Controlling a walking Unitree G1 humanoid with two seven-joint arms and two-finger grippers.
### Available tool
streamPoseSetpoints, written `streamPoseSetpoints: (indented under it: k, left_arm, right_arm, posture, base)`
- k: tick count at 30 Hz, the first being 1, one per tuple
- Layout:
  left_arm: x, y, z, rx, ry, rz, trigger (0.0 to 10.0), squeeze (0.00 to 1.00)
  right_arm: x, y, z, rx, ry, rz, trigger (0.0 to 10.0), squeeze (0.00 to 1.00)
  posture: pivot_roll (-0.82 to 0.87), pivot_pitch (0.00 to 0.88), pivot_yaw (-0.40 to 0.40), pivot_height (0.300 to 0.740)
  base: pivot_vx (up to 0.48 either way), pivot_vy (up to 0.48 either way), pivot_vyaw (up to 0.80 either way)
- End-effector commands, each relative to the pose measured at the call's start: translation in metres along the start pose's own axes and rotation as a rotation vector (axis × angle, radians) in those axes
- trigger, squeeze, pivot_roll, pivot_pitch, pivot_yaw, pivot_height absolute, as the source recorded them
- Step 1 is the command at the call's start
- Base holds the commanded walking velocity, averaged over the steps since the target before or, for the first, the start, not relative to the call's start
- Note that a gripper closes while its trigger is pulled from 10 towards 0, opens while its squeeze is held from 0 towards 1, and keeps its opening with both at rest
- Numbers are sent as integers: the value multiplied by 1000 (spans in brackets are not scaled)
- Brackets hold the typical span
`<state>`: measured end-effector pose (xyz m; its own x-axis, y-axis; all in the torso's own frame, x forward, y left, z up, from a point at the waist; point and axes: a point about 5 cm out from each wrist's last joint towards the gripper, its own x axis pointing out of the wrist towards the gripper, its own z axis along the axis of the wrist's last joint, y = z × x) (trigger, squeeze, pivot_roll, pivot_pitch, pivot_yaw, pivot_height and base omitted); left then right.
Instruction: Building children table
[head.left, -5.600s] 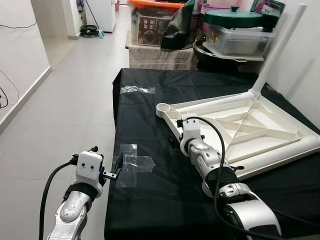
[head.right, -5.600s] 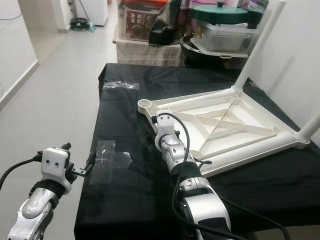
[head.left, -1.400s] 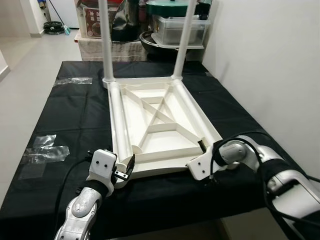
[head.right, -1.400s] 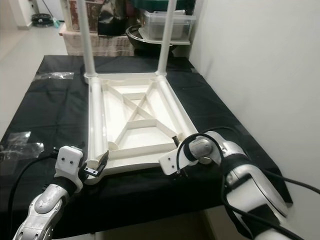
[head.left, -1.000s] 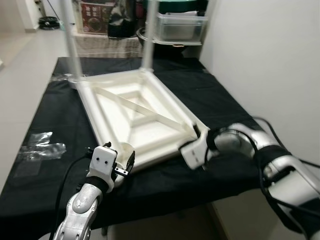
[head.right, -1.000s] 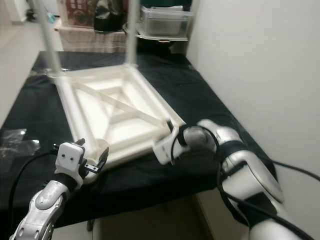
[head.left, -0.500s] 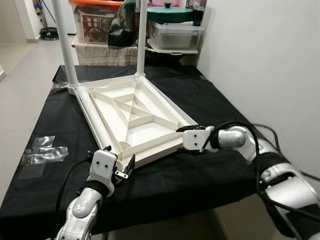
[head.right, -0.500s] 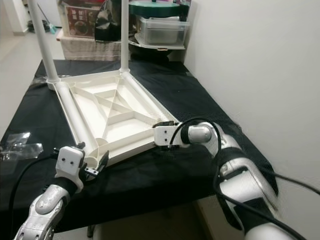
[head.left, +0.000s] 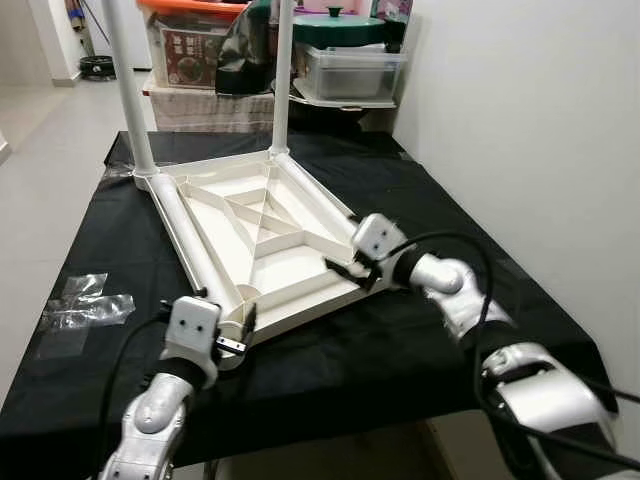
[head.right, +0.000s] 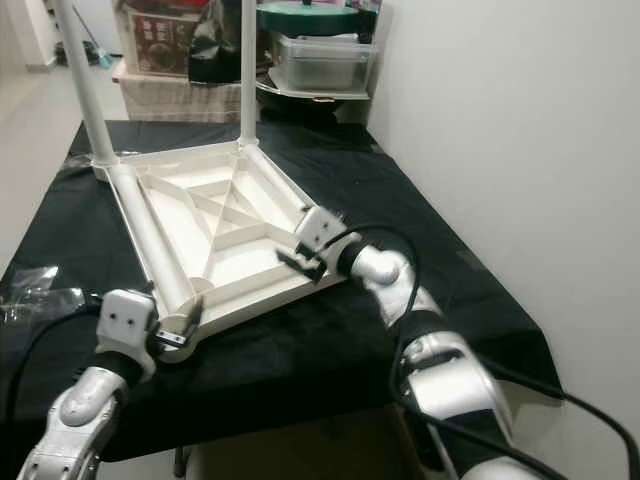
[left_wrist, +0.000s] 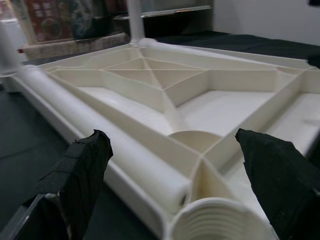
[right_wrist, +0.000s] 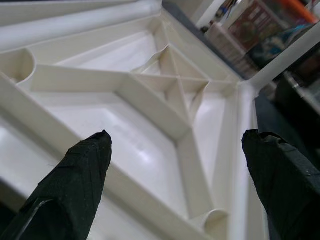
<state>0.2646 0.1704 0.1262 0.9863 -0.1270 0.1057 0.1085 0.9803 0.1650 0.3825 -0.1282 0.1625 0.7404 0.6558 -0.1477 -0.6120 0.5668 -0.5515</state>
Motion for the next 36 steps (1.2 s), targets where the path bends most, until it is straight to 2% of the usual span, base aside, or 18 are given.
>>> streamPoseSetpoints:
  k: [1,4,6,7,8,9,10,14,15,16,17,19,20,22,25,29,34,36]
  left_arm:
    - [-2,2,-5,11,21,5,10000,0]
    - [-2,2,-5,12,22,6,10000,0]
    - [-3,0,-5,12,21,-44,10000,0]
    - [-3,0,-5,12,21,-44,10000,0]
    - [-2,-10,-1,24,6,-132,10000,0]
    - [-2,-10,-1,24,6,-132,10000,0]
    - [-1,-13,0,46,5,-151,10000,0]
    - [1,-13,-4,86,41,-161,10000,0]
    - [-1,-12,-7,95,73,-174,10000,0]
    - [-4,-11,-12,62,142,-185,10000,0]
    - [-4,-11,-12,62,142,-185,10000,0]
    - [-11,-8,-28,-2,314,-203,10000,0]
    - [-11,-8,-28,-2,314,-203,10000,0]
    - [-17,-4,-40,-8,416,-221,10000,0]
    - [-19,-1,-42,14,433,-240,10000,0]
    - [-25,5,-35,103,420,-347,10000,0]
    - [-32,21,-40,162,496,-325,10000,0]
    - [-32,21,-40,162,496,-325,10000,0]
  right_arm:
    - [0,-3,2,15,-3,-15,10000,0]
    - [1,-3,2,21,-1,-18,10000,0]
    - [12,-1,1,207,43,-155,10000,0]
    - [12,-1,1,207,43,-155,10000,0]
    - [23,0,5,411,60,-260,10000,0]
    - [23,0,5,411,60,-260,10000,0]
    - [25,1,7,468,54,-280,10000,0]
    - [28,5,9,547,40,-291,10000,0]
    - [29,6,9,585,41,-292,10000,0]
    - [30,6,10,625,41,-298,10000,0]
    - [30,6,10,625,41,-298,10000,0]
    - [32,6,12,672,46,-305,10000,0]
    - [32,6,12,672,46,-305,10000,0]
    - [33,8,12,697,64,-309,10000,0]
    - [34,9,12,722,74,-313,10000,0]
    - [36,10,14,757,84,-322,10000,0]
    - [39,16,15,777,92,-308,10000,0]
    - [39,16,15,777,92,-308,10000,0]
  posture:
    - [68,0,-104,740]
    - [68,0,-104,740]
    - [75,0,-96,740]
    - [75,0,-96,740]
    - [65,0,-85,740]
    - [65,0,-85,740]
    - [65,0,-85,740]
    - [69,0,-83,740]
    - [74,0,-83,740]
    - [74,0,-83,740]
    - [74,0,-83,740]
    - [82,0,-85,740]
    - [82,0,-85,740]
    - [82,0,-86,740]
    - [83,0,-85,740]
    - [88,0,-79,740]
    - [92,0,-81,740]
    - [92,0,-81,740]
  base:
    - [0,0,0]
    - [0,0,0]
    - [0,0,0]
    - [0,0,0]
    - [0,0,0]
    - [0,0,0]
    - [0,0,0]
    - [0,0,0]
    - [0,0,0]
    - [0,0,0]
    - [0,0,0]
    - [0,0,0]
    - [0,0,0]
    - [0,0,0]
    - [0,0,0]
    - [0,0,0]
    - [0,0,0]
    - [0,0,0]
